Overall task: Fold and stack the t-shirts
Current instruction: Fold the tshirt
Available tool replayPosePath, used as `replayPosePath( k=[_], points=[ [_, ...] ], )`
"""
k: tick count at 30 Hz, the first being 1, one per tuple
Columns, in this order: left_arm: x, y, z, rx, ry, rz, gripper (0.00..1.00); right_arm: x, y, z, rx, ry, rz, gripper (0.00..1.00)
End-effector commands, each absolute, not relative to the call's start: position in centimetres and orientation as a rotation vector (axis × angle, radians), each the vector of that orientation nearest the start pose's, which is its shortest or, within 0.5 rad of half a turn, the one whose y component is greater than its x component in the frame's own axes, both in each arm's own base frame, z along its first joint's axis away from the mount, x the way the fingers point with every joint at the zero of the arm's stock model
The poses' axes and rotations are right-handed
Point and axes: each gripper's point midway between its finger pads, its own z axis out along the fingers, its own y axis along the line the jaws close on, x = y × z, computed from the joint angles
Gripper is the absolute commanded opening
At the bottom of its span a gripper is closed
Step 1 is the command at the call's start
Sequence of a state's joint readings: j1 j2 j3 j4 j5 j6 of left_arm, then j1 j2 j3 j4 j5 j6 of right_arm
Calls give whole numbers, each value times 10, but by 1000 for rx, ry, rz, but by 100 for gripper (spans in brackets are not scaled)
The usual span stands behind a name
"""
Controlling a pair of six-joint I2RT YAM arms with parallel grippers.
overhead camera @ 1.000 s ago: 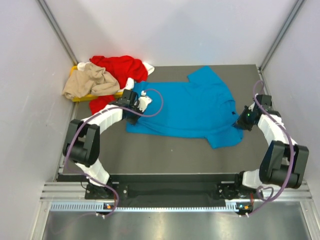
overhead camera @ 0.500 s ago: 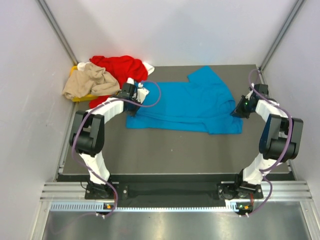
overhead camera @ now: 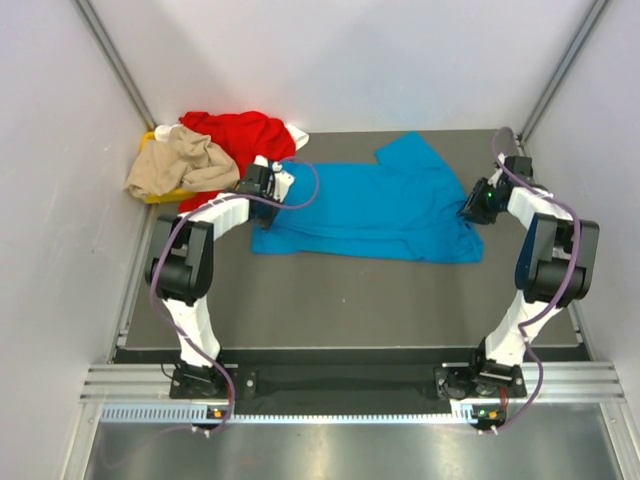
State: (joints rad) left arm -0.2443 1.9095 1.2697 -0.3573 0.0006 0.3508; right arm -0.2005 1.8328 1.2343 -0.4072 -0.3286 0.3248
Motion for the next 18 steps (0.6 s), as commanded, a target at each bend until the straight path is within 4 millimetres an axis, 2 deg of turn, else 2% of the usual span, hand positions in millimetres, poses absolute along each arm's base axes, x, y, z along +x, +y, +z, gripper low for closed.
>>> replayPosePath(
  k=[1,3,5,6,7,8,9,10,11,12,13,14,15,17,18],
  points=[
    [479,-83,58,603,2330,164,35,450,-24,74,476,2445,399,33],
    [487,-72,59,552,2318,237,50,450,-33,75,496,2458,338,40],
    [492,-70,62,513,2323,239,56,447,-40,83,507,2451,282,41],
    [492,-70,66,502,2325,227,57,441,-45,84,528,2457,235,42],
    [490,-72,69,491,2327,212,58,437,-49,99,539,2426,208,43],
    [489,-72,82,484,2303,204,58,432,-53,105,557,2415,178,45],
    [489,-71,90,473,2286,203,59,418,-59,101,593,2434,117,49],
    [483,-68,92,464,2285,200,59,410,-64,112,627,2400,96,51],
    [480,-68,111,454,2247,194,59,393,-64,100,662,2430,77,53],
    [474,-71,115,474,2241,166,57,383,-65,97,686,2439,84,54],
    [460,-74,108,538,2252,135,51,376,-61,100,696,2431,106,54],
    [450,-79,120,589,2215,97,48,360,-56,86,716,2468,118,54],
    [428,-92,101,693,2231,-4,47,356,-53,88,725,2446,139,55],
    [410,-96,99,837,2181,-16,45,346,-47,81,740,2445,161,55],
    [401,-98,91,895,2181,-34,45,339,-45,71,748,2458,171,55]
  ],
)
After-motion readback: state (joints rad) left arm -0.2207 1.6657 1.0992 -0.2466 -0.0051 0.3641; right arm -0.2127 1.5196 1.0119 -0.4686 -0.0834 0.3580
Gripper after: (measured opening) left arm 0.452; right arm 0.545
